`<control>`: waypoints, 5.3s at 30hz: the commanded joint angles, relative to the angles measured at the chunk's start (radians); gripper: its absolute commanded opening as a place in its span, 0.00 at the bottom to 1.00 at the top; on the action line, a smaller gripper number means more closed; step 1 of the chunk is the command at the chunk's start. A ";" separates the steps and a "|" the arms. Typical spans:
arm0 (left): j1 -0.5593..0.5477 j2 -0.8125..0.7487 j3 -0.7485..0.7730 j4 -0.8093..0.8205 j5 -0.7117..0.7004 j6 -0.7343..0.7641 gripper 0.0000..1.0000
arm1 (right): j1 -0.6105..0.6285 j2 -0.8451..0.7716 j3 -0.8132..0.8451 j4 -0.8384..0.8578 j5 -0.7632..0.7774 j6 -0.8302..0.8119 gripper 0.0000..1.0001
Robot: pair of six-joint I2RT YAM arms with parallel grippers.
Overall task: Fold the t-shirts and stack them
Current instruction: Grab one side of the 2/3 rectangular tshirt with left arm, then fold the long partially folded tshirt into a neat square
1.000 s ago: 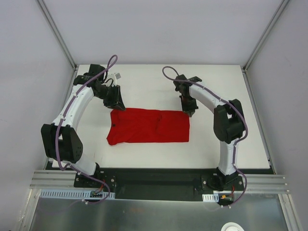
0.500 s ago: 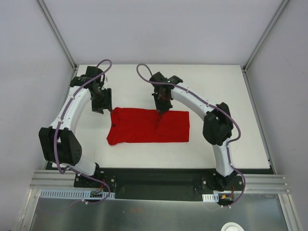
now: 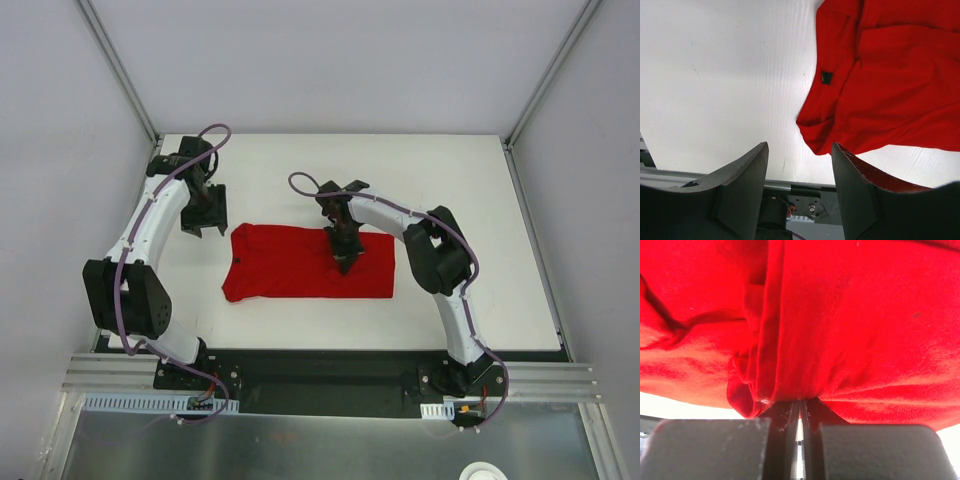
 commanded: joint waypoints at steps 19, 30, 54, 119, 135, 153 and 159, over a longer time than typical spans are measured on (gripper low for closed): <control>0.010 -0.025 0.014 -0.027 -0.055 -0.002 0.56 | 0.087 -0.010 0.144 -0.022 -0.095 -0.016 0.01; 0.073 0.225 -0.020 0.056 0.344 0.056 0.76 | 0.085 0.087 0.354 -0.062 -0.129 -0.016 0.01; 0.153 0.485 -0.064 0.131 0.535 0.042 0.80 | 0.035 0.062 0.296 -0.048 -0.133 -0.027 0.00; -0.201 0.293 0.319 0.099 0.567 -0.147 0.00 | 0.025 0.160 0.259 -0.053 -0.161 -0.039 0.01; -0.393 0.227 0.396 0.002 0.463 -0.203 0.00 | 0.027 0.108 0.250 -0.050 -0.120 -0.022 0.01; -0.479 0.161 0.453 -0.072 0.318 -0.239 0.00 | -0.054 -0.389 0.261 -0.127 0.207 0.008 0.01; -0.510 0.190 0.422 -0.073 0.349 -0.232 0.00 | -0.087 -0.512 0.164 -0.110 0.244 0.019 0.01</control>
